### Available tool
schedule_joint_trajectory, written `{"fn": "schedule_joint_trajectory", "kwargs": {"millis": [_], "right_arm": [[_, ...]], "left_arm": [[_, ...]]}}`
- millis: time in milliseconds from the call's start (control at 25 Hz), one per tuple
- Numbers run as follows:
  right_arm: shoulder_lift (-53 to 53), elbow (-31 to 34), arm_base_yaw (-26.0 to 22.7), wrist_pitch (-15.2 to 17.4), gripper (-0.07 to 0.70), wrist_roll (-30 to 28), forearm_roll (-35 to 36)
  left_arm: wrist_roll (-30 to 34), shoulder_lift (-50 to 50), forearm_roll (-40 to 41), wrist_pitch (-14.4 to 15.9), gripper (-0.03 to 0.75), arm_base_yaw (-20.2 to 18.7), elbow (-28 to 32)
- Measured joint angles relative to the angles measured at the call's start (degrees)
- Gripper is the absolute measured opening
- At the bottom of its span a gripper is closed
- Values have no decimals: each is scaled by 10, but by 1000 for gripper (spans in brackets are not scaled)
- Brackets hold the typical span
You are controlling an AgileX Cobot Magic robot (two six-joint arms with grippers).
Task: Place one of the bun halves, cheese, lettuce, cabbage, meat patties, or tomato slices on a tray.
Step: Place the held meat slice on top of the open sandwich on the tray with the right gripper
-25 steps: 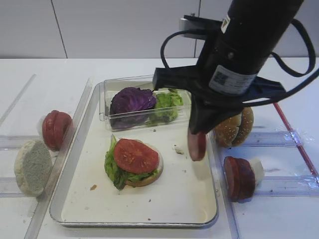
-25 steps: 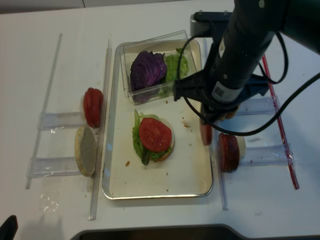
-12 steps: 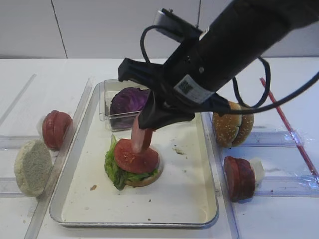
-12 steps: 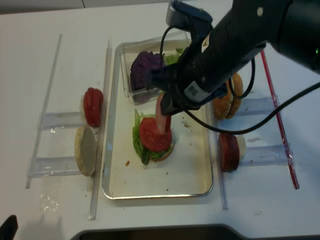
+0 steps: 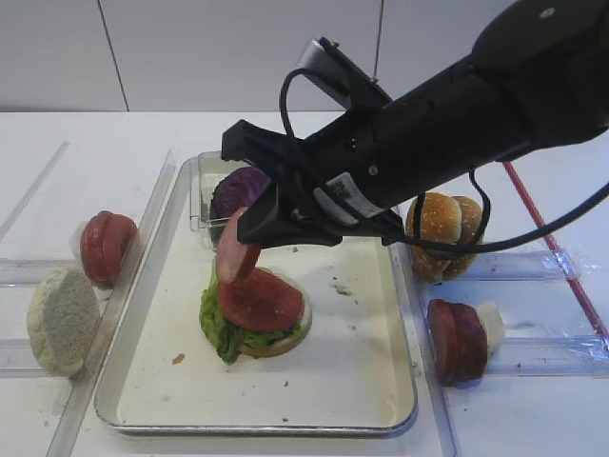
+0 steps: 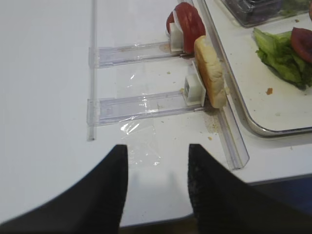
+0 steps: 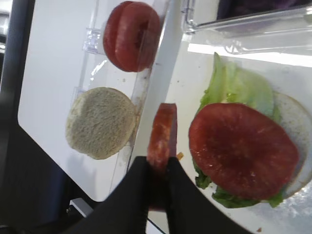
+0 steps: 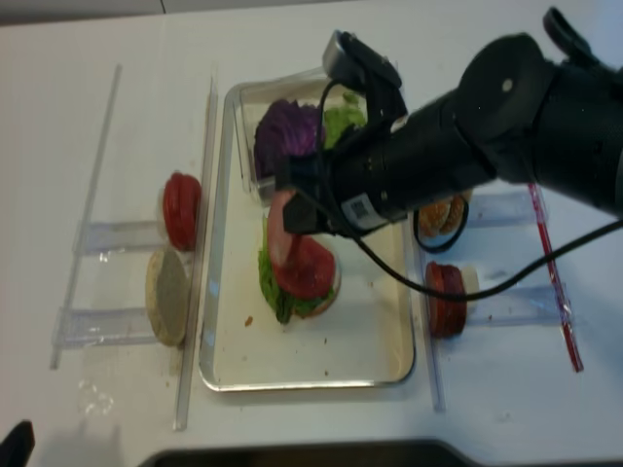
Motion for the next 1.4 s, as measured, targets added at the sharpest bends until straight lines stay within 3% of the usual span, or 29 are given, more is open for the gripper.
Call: {"fn": "schedule_joint_trajectory", "kwargs": {"millis": [280,600,1400], "right_arm": [[42,1,-22,9,102,-14,14],[72,1,-23,26,102,-68,82],[107,1,-52,66,102,-72,84]], "left_arm": [[0,0,0,0,282,0,0],[0,0,0,0,282,0,0],[0,0,0,0,282,0,0]]}}
